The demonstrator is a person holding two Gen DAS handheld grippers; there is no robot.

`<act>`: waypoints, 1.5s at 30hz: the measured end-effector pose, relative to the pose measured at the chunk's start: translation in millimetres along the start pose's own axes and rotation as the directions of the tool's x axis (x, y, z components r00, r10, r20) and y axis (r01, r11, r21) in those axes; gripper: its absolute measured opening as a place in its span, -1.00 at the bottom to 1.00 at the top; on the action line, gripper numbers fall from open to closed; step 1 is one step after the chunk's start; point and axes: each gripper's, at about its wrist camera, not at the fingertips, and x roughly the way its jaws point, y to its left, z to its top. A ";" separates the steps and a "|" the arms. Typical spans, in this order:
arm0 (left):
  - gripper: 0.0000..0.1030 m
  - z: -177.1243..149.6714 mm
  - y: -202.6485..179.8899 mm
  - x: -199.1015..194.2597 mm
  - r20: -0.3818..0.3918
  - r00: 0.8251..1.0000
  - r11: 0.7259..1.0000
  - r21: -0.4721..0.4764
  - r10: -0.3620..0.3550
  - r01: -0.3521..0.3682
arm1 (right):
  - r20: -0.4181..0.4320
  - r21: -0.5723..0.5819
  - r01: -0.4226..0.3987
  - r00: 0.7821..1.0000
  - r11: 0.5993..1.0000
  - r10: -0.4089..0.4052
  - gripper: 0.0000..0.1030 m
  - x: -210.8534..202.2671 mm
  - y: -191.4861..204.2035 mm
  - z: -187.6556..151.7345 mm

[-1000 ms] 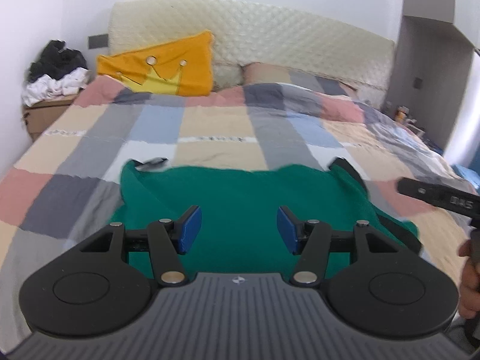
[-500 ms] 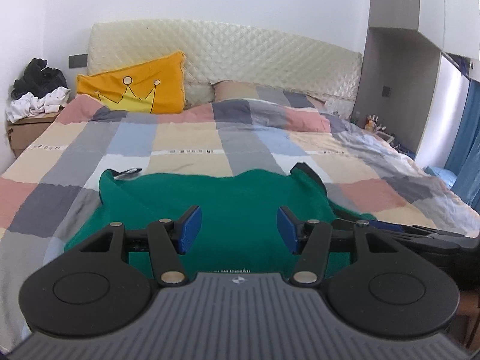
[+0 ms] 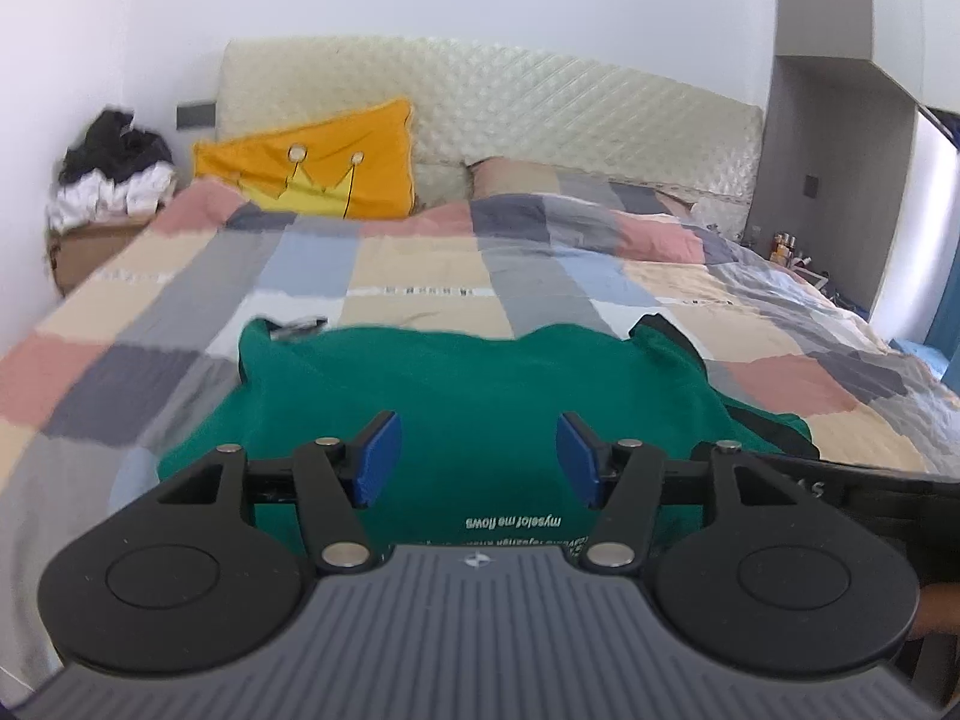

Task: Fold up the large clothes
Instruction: 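Move both grippers to the folded hoodie's hem edge, then grasp the hoodie edge with the left gripper while the right gripper grasps it too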

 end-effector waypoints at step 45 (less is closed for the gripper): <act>0.82 -55.7 94.6 105.9 -0.200 0.972 0.794 -0.608 -0.123 -0.025 | -0.127 0.881 -0.066 0.921 0.468 0.369 1.00 108.0 -80.0 -43.7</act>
